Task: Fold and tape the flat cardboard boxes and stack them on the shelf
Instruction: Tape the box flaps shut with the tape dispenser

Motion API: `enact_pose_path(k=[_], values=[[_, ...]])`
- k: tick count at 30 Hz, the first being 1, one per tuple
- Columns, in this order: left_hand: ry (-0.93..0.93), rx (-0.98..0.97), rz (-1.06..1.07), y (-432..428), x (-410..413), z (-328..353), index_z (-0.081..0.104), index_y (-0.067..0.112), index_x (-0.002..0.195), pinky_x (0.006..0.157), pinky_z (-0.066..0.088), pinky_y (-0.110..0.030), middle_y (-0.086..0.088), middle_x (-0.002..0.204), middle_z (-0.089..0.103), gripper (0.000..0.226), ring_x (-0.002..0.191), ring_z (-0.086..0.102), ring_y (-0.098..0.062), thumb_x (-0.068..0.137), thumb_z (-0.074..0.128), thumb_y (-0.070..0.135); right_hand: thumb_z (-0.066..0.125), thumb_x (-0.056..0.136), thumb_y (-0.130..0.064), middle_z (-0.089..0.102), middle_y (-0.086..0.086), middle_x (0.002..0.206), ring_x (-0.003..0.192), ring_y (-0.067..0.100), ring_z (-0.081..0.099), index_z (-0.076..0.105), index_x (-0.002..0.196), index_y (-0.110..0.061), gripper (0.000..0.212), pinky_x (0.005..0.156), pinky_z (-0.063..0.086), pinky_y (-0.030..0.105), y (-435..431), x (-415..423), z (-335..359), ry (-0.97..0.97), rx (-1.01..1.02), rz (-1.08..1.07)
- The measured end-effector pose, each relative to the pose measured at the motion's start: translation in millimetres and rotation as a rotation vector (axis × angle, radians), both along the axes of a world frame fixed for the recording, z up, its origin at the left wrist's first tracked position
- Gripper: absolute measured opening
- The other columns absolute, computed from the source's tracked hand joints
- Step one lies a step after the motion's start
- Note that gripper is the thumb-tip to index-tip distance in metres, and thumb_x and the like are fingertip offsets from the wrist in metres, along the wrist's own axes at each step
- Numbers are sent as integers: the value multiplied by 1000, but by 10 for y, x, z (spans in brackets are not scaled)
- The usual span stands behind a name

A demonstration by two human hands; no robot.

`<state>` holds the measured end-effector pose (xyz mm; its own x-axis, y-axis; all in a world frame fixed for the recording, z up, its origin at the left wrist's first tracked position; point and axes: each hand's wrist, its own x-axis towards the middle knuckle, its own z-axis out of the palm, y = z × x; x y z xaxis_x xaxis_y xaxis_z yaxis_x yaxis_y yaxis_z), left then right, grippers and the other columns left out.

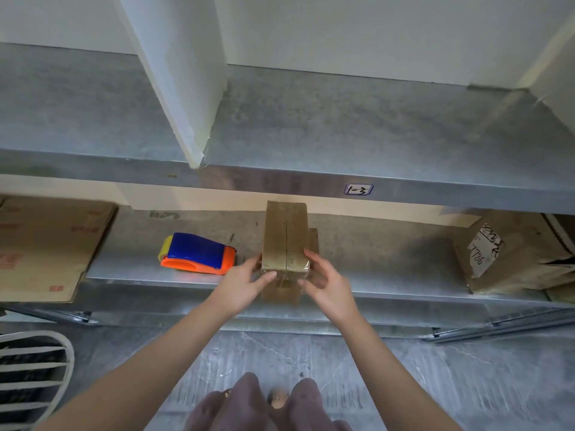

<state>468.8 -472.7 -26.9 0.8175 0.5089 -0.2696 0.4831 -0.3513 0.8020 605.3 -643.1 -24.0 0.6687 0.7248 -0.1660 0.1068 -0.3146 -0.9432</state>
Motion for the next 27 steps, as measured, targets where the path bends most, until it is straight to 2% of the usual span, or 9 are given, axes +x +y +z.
enact_pose_path(k=[3, 7, 9, 12, 15, 18, 21, 23, 27], values=[[10, 157, 50, -29, 108, 27, 54, 19, 132, 91, 52, -34, -2, 116, 69, 48, 105, 65, -18, 89, 64, 40, 77, 80, -18, 68, -17, 101, 83, 1, 68, 57, 124, -40, 53, 78, 49, 6, 88, 23, 39, -166, -116, -45], [12, 301, 121, -134, 121, -3, 55, 13, 127, 80, 54, -37, -7, 103, 72, 41, 94, 68, -26, 92, 62, 33, 72, 85, -19, 72, -3, 85, 70, 10, 66, 54, 131, -31, 50, 71, 53, 23, 184, -117, -36, -340, -169, -95], [1, 329, 133, -171, 120, -12, 47, 15, 134, 79, 54, -37, -7, 102, 71, 47, 93, 67, -27, 92, 62, 30, 71, 86, -19, 72, -1, 82, 70, 12, 67, 52, 133, -32, 52, 71, 54, 26, 162, -145, -80, -370, -172, -108], [11, 181, 88, -114, 118, 39, 15, 31, 150, 81, 56, -34, 0, 98, 69, 81, 85, 68, -16, 88, 67, 21, 63, 83, -4, 71, -1, 107, 87, 6, 69, 49, 131, -46, 65, 82, 56, 23, 68, 3, -71, -207, -139, 9], [31, 68, -134, 107, 82, 145, 1, 58, 144, 88, 54, -29, 7, 114, 58, 101, 97, 65, -12, 85, 67, 10, 57, 87, 7, 61, -8, 129, 106, -8, 60, 50, 126, -56, 75, 89, 46, 7, -37, 246, -9, -134, -162, 154], [48, 191, -278, 288, 100, 204, 19, 61, 141, 86, 51, -18, 9, 111, 60, 92, 94, 63, -5, 85, 67, 6, 71, 85, -4, 63, -4, 129, 110, 0, 62, 57, 125, -47, 61, 96, 46, 13, -4, 356, 25, -164, -174, 180], [27, 282, -260, 283, 161, 179, 44, 43, 140, 80, 42, -4, 3, 115, 68, 73, 88, 62, -1, 82, 74, 10, 79, 79, -10, 68, -7, 120, 111, 3, 63, 61, 119, -45, 56, 102, 48, 24, 66, 337, 18, -176, -133, 134], [-18, 295, -201, 237, 179, 131, 51, 40, 136, 76, 36, 3, 4, 116, 69, 69, 88, 59, 3, 79, 77, 11, 80, 77, -10, 69, -9, 116, 111, 2, 63, 60, 116, -48, 58, 103, 47, 25, 57, 320, 2, -157, -123, 98], [-63, 242, -116, 155, 163, 104, 52, 41, 134, 79, 46, -7, 5, 115, 69, 69, 82, 63, 0, 77, 79, 15, 82, 76, -12, 68, -15, 116, 113, -1, 61, 62, 118, -44, 57, 100, 47, 19, 45, 197, -55, -67, -46, -11]])
